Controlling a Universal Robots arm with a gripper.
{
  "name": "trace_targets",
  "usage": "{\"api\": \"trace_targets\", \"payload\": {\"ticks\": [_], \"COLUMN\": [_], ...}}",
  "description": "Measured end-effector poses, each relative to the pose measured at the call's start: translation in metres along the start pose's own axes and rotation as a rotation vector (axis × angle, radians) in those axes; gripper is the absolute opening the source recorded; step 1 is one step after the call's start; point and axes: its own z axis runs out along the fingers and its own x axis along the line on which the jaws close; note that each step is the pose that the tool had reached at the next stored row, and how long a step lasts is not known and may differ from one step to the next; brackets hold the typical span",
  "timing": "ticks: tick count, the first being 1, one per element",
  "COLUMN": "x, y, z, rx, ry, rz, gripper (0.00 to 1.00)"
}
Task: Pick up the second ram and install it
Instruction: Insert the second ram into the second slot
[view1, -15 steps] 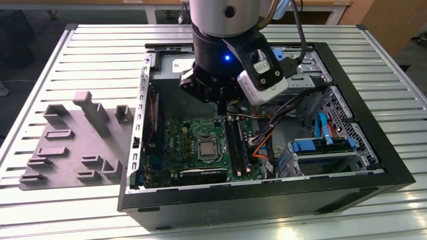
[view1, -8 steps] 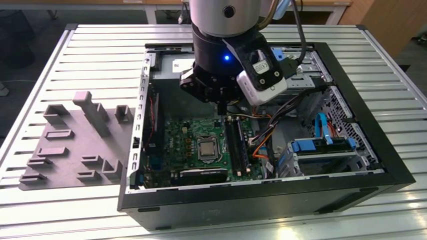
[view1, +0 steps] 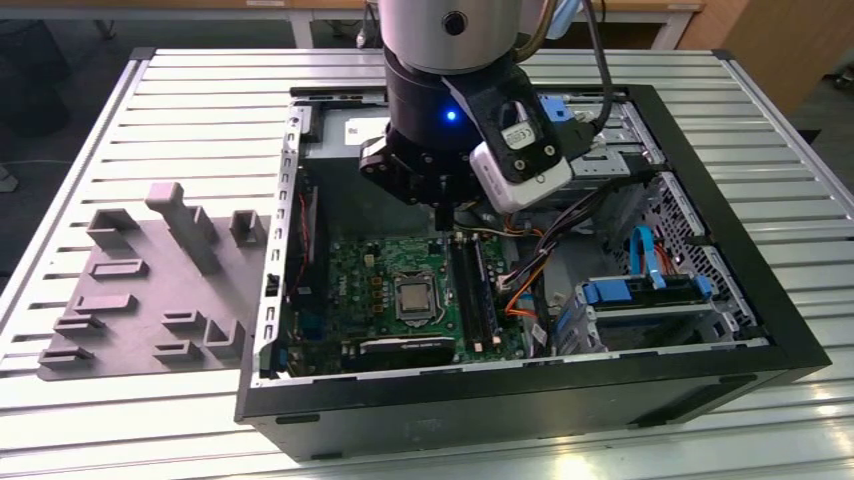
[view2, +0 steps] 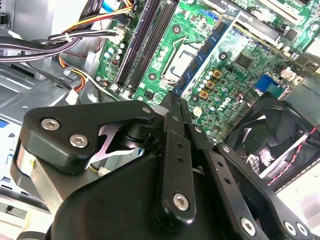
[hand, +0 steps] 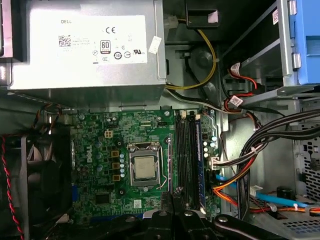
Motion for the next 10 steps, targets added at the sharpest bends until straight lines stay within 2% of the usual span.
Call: {"api": "trace_targets", "payload": {"ticks": [10], "x": [-0.0004], "y": [0.0000], "z": [0.0000], "rx": [-0.0010], "ry": [0.0008], "rz": [-0.016], "gripper": [0.12]}}
